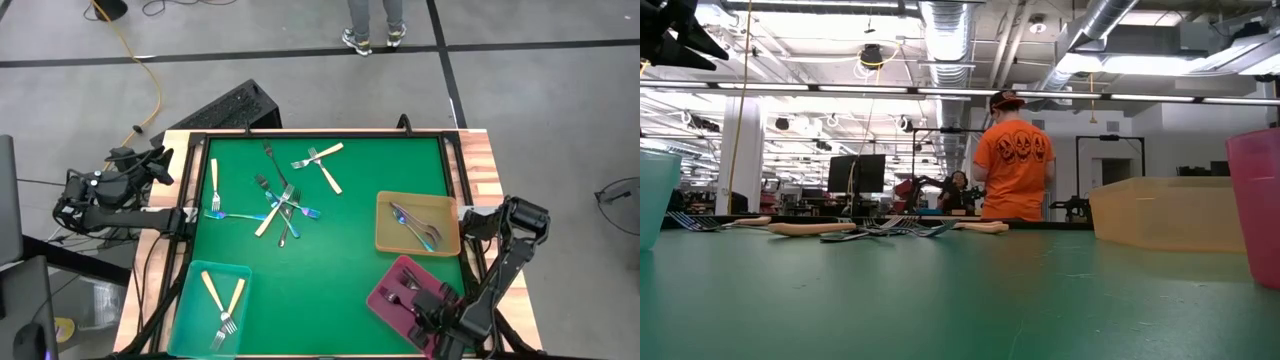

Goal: Sort silverware by color (type)
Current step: Put the yellow fork into the blue bin

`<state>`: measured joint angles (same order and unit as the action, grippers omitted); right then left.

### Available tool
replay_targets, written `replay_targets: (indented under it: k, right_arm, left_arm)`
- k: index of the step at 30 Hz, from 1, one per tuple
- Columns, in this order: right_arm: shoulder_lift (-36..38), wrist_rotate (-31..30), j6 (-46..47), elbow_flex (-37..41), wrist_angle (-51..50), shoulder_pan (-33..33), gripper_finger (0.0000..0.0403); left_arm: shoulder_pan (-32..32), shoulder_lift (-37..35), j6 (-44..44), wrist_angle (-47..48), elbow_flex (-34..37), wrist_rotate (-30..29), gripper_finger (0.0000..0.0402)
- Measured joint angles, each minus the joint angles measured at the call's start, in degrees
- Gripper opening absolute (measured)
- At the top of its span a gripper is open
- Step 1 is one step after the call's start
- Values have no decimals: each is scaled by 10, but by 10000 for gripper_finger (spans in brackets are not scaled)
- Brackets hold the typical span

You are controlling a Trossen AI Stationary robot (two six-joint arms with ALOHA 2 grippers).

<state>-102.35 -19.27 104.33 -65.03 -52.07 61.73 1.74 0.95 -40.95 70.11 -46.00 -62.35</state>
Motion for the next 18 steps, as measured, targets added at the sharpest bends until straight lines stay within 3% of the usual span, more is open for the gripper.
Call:
replay_targets:
  k: [9,18]
  right_arm:
    - [0,-2,-13,-52,-98,-2,133]
    - [0,-61,-163,-89,-126,-60,133]
  left_arm:
    - [0,0,0,0,0,0,158]
    - [0,0,0,0,0,0,158]
